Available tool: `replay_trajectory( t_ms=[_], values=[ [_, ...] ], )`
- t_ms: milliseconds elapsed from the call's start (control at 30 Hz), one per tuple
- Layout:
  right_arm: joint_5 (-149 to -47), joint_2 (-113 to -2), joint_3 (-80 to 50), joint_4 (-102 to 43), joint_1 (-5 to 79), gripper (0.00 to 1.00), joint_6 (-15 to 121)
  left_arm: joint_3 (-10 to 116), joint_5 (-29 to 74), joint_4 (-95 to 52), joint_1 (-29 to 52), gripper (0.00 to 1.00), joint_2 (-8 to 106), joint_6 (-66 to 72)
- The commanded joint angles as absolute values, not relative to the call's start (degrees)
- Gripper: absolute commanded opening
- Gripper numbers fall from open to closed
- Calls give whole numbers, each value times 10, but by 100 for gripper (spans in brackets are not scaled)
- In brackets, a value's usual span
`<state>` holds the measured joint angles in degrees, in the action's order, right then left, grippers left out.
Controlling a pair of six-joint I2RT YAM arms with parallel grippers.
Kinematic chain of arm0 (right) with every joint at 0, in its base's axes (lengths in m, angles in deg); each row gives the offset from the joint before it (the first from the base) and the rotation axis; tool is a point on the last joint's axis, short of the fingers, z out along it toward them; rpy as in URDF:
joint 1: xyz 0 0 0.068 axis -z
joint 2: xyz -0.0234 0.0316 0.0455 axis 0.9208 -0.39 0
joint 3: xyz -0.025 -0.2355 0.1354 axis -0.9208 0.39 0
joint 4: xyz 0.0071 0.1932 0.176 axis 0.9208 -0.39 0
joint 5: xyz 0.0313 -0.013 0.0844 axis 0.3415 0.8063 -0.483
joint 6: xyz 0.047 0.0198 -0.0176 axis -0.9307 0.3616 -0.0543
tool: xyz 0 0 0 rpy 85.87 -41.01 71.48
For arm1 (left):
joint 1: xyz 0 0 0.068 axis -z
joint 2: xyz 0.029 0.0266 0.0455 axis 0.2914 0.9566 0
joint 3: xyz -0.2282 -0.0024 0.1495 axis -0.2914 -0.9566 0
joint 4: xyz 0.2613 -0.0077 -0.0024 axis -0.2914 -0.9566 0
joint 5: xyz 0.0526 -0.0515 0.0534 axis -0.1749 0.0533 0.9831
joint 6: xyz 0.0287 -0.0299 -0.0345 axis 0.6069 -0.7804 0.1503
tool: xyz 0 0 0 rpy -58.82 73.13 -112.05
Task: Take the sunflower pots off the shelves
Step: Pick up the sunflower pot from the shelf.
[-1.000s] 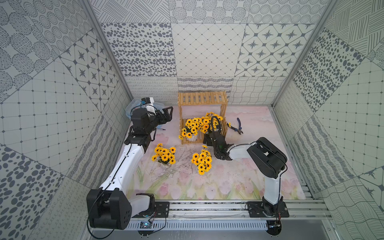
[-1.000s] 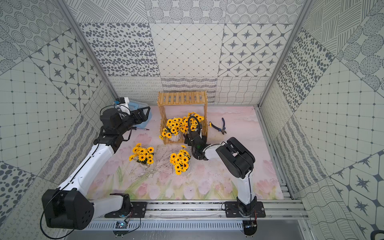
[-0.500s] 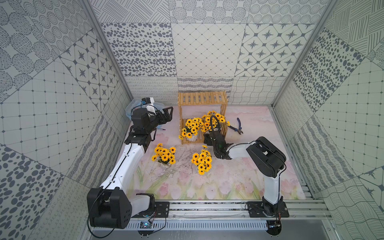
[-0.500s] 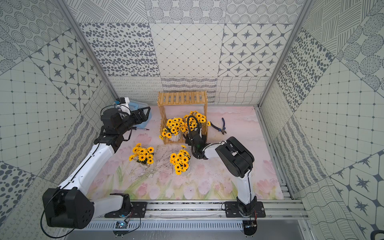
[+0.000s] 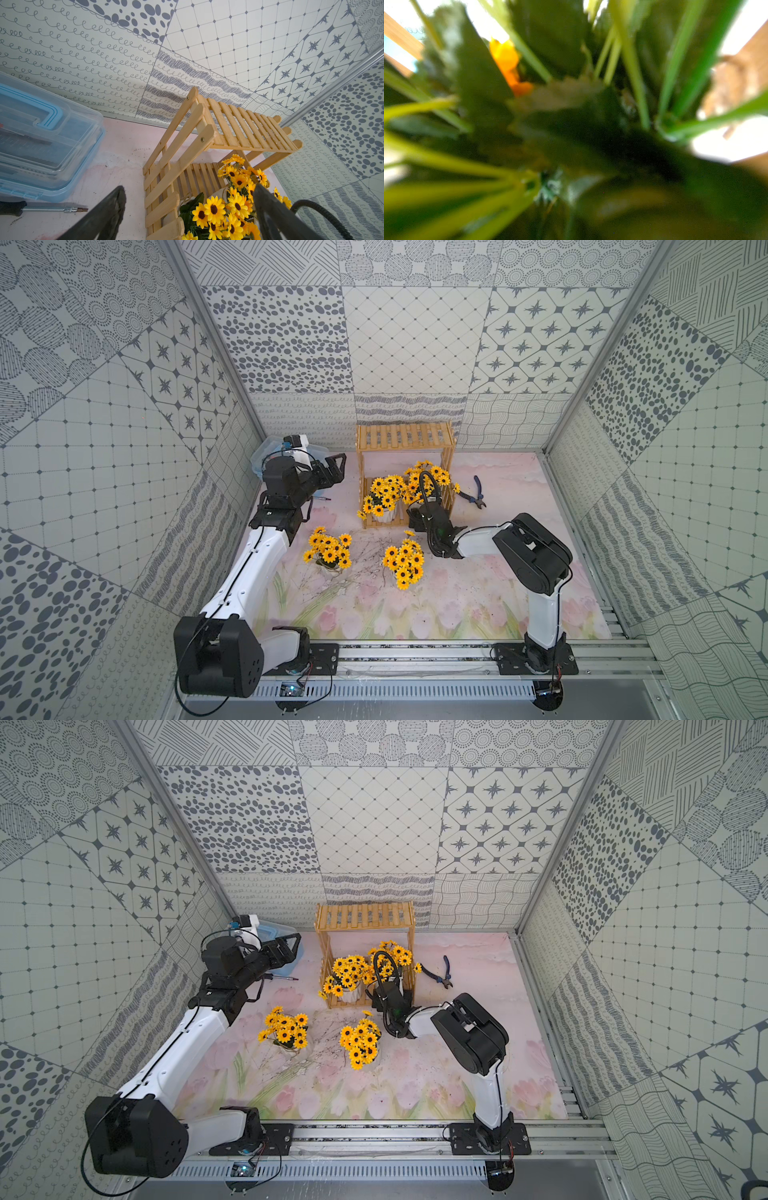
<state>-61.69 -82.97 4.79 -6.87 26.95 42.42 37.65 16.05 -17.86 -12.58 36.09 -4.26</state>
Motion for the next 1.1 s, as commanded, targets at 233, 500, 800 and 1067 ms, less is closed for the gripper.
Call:
replay_trajectory(
  t_ms=[233,500,800,1067],
  values=[
    [-615,-840,27,-42,270,97,438,382,163,-157,-131,96,360,-27],
    [-612,-862,-4,-54,276,98,436,384,165,-160,-131,96,363,-24],
    [-605,-872,-40,-118,282,98,423,385,167,-157,-132,96,365,-27],
    [-611,-868,-32,-116,282,77,425,382,167,-157,-132,96,361,-29]
  ],
)
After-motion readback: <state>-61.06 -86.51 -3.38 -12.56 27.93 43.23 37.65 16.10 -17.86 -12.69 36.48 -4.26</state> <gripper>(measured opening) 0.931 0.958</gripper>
